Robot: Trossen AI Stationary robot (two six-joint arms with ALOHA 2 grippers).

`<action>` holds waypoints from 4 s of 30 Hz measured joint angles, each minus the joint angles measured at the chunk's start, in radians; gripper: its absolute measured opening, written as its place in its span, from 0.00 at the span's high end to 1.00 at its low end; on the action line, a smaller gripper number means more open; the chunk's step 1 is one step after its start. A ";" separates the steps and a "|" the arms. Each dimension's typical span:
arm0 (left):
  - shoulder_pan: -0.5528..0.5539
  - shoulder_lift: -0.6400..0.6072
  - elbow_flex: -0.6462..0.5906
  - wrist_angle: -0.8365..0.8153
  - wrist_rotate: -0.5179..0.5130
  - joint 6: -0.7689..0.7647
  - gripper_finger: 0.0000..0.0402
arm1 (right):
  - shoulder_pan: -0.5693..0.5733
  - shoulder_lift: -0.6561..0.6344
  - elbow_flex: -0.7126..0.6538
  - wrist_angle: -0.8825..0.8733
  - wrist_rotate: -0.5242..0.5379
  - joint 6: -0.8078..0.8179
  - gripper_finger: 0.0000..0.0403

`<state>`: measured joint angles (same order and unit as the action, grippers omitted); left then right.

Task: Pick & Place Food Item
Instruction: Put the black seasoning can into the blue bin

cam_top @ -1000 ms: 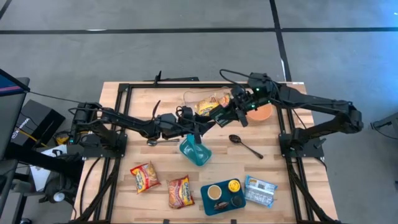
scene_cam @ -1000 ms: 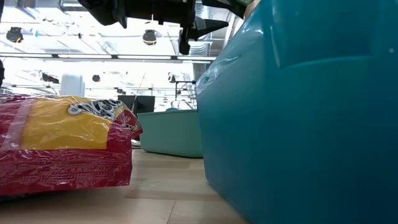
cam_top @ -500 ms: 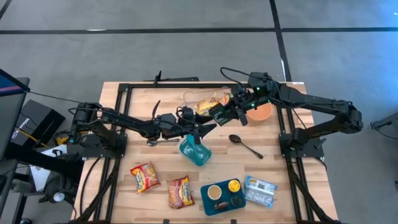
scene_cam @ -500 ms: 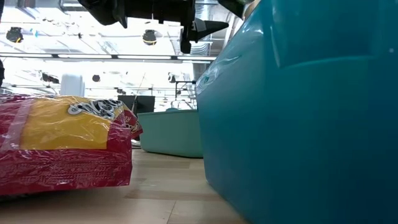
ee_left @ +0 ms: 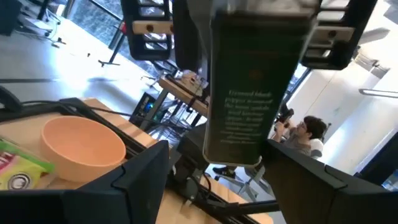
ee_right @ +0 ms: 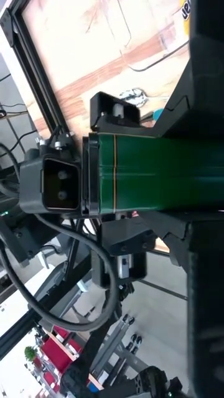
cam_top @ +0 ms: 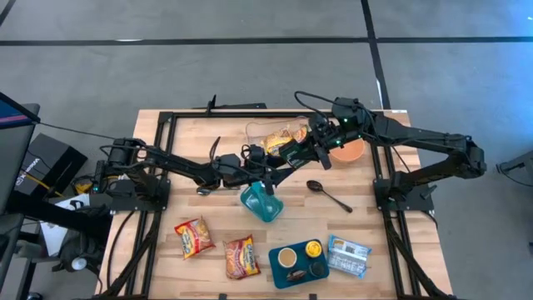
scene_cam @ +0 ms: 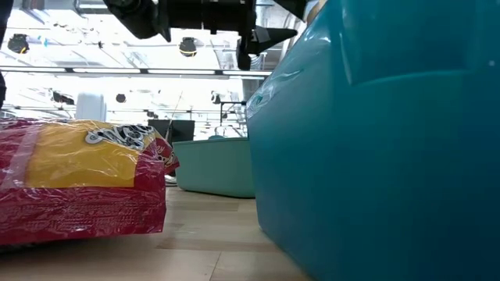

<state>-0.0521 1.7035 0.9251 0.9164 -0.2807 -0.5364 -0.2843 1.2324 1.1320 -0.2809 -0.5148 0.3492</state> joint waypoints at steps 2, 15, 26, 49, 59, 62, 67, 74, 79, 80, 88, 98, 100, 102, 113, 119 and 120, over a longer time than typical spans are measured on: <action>0.000 0.018 0.021 0.000 0.001 0.000 0.37 | 0.005 0.000 0.000 -0.002 0.001 0.000 0.72; 0.002 0.033 0.047 0.004 0.001 0.031 0.45 | 0.022 0.001 0.000 -0.007 0.020 0.002 0.72; -0.003 0.031 0.047 0.008 0.007 0.031 0.64 | 0.022 0.001 0.000 -0.006 0.022 0.000 0.72; -0.002 0.031 0.047 0.006 0.001 0.031 0.67 | 0.022 0.001 0.000 -0.004 0.017 -0.005 0.72; -0.002 0.031 0.046 -0.017 -0.003 0.031 0.68 | 0.018 -0.001 0.000 -0.041 0.012 -0.027 0.49; -0.002 0.031 0.046 -0.022 -0.006 0.031 0.68 | 0.007 -0.005 0.000 -0.059 -0.010 -0.047 0.42; -0.001 0.022 0.046 -0.064 0.034 0.017 0.68 | -0.028 -0.005 0.001 -0.091 -0.098 -0.085 0.39; -0.004 -0.057 0.058 -0.343 0.074 -0.007 0.69 | -0.073 -0.003 0.014 -0.152 -0.173 -0.138 0.40; -0.004 -0.122 0.088 -0.496 0.132 -0.007 0.68 | -0.078 -0.002 0.047 -0.230 -0.174 -0.238 0.41; -0.004 -0.132 0.096 -0.536 0.144 -0.007 0.68 | -0.078 -0.002 0.051 -0.236 -0.174 -0.249 0.41; -0.005 -0.136 0.138 -0.691 0.222 -0.044 0.68 | -0.068 -0.002 0.072 -0.235 -0.175 -0.282 0.41; -0.005 -0.136 0.138 -0.768 0.261 -0.083 0.69 | -0.004 -0.001 0.072 -0.241 -0.120 -0.323 0.41; -0.009 -0.136 0.138 -0.765 0.261 -0.087 0.69 | 0.005 0.000 0.072 -0.245 -0.091 -0.324 0.41; -0.013 -0.136 0.138 -0.770 0.261 -0.090 0.69 | 0.006 0.014 0.072 -0.238 -0.089 -0.323 0.41; -0.021 -0.136 0.138 -0.843 0.261 -0.094 0.68 | 0.006 0.149 0.071 -0.229 -0.193 -0.302 0.41; -0.022 -0.136 0.138 -0.869 0.262 -0.094 0.69 | 0.036 0.166 0.070 -0.209 -0.187 -0.297 0.41; -0.022 -0.137 0.140 -0.878 0.263 -0.094 0.69 | 0.043 0.173 0.071 -0.195 -0.188 -0.297 0.41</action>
<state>-0.0745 1.5665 1.0647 0.0388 -0.0176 -0.6300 -0.2409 1.4054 1.2026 -0.4757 -0.7029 0.0526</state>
